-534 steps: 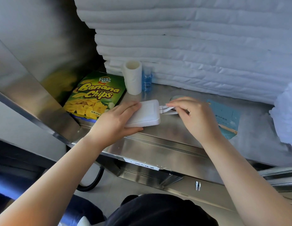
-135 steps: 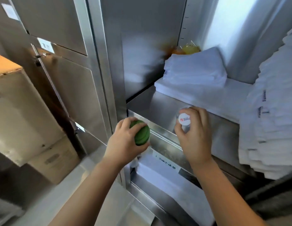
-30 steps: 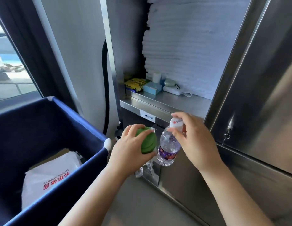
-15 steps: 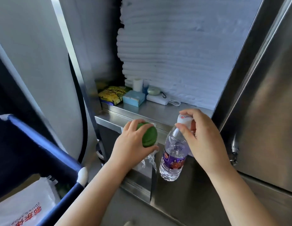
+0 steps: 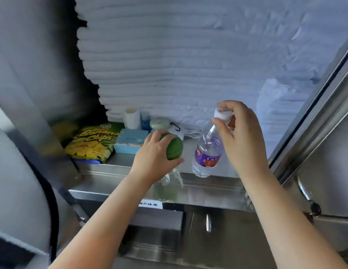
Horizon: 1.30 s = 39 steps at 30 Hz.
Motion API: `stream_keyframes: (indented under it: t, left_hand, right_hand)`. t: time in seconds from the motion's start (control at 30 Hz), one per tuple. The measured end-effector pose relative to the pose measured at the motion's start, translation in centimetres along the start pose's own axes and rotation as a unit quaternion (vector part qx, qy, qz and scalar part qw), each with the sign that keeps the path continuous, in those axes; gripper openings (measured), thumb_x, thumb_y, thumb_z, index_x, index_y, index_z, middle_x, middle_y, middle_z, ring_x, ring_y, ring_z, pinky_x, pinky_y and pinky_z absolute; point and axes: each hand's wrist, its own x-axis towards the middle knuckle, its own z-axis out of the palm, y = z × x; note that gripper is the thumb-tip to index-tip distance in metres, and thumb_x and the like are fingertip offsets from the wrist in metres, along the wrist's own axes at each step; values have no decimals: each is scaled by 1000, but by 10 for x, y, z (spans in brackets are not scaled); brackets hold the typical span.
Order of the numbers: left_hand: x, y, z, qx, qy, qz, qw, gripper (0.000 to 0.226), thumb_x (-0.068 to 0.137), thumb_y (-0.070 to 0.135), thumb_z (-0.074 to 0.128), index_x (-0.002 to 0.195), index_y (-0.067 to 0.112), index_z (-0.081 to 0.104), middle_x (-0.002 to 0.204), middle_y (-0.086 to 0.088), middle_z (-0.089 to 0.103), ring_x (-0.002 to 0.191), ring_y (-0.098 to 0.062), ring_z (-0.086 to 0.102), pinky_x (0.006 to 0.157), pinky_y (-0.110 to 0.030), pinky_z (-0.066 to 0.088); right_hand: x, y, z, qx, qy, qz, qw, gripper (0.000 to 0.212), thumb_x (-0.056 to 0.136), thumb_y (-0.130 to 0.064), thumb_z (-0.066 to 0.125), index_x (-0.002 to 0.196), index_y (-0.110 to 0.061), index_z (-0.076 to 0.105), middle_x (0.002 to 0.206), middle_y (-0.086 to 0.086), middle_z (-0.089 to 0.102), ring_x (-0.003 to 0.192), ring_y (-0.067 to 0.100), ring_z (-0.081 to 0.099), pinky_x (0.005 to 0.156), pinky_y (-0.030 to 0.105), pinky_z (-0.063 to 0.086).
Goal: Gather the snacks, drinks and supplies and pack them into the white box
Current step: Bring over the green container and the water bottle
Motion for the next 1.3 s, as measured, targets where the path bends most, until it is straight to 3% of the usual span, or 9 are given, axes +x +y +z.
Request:
stream_keyframes:
  t: [0.17, 0.3, 0.43, 0.57, 0.7, 0.87, 1.03, 1.17, 1.3]
  left_hand:
    - [15, -25, 21, -24, -43, 21, 999, 65, 68, 48, 75, 125, 26, 53, 126, 5, 44, 116, -20, 42, 78, -34, 46]
    - [15, -35, 31, -57, -44, 37, 997, 65, 68, 43, 77, 123, 17, 56, 123, 1, 50, 116, -22, 44, 88, -36, 45]
    - [11, -38, 39, -36, -15, 71, 997, 61, 69, 36, 79, 118, 6, 59, 124, -8, 57, 127, -34, 43, 107, -47, 31]
    - [7, -36, 43, 23, 22, 98, 995, 62, 70, 36, 78, 120, 3, 59, 126, -12, 58, 127, -38, 44, 106, -51, 27]
    - [3, -33, 42, 67, 40, 101, 992, 63, 72, 38, 76, 121, 4, 60, 119, -14, 60, 112, -38, 54, 99, -50, 41]
    - [-1, -29, 42, 91, 41, 95, 990, 61, 71, 35, 78, 121, 5, 60, 112, -14, 62, 98, -36, 58, 94, -47, 46]
    - [-3, -27, 41, 88, 27, 86, 992, 56, 75, 33, 76, 121, 6, 60, 116, -14, 61, 100, -36, 56, 96, -47, 44]
    - [-3, -27, 41, 84, 18, 81, 993, 56, 76, 33, 75, 122, 6, 59, 117, -15, 60, 100, -37, 55, 96, -47, 44]
    - [-4, -27, 40, 78, 12, 82, 993, 56, 76, 32, 75, 122, 6, 59, 116, -15, 60, 100, -37, 56, 96, -47, 44]
  right_hand:
    - [9, 8, 22, -21, 44, 17, 999, 25, 90, -23, 61, 113, -15, 58, 89, -29, 42, 88, 15, 49, 73, 17, 40]
    - [5, 13, 37, -8, 55, 35, 998, 30, 93, -20, 56, 123, -18, 53, 99, -28, 44, 94, 16, 47, 79, 24, 43]
    - [-3, 16, 46, -11, 62, 41, 997, 36, 94, -25, 51, 130, -23, 45, 117, -20, 45, 100, 12, 46, 87, 12, 36]
    - [-15, 20, 55, 24, 52, 63, 996, 63, 91, -35, 52, 146, -30, 21, 130, -29, 35, 117, 5, 43, 97, 7, 29]
    - [-54, 34, 71, 12, 48, 107, 993, 93, 78, -22, 75, 148, -12, 14, 144, 4, 33, 134, 18, 36, 108, 22, 33]
    - [-93, 42, 90, 69, 88, 216, 970, 68, 75, -25, 76, 129, -10, 38, 119, -14, 40, 112, 12, 51, 93, 11, 39]
    - [-74, 58, 93, 60, 70, 216, 972, 57, 78, -30, 74, 123, -12, 44, 117, -5, 47, 107, 2, 50, 91, 8, 39]
    - [-34, 87, 100, 19, 66, 244, 967, 46, 79, -26, 74, 115, -11, 49, 110, 0, 54, 101, 14, 54, 82, 23, 44]
    - [-2, 109, 110, 9, 79, 257, 963, 43, 79, -25, 74, 111, -8, 50, 107, 4, 58, 96, 19, 56, 71, 23, 40]
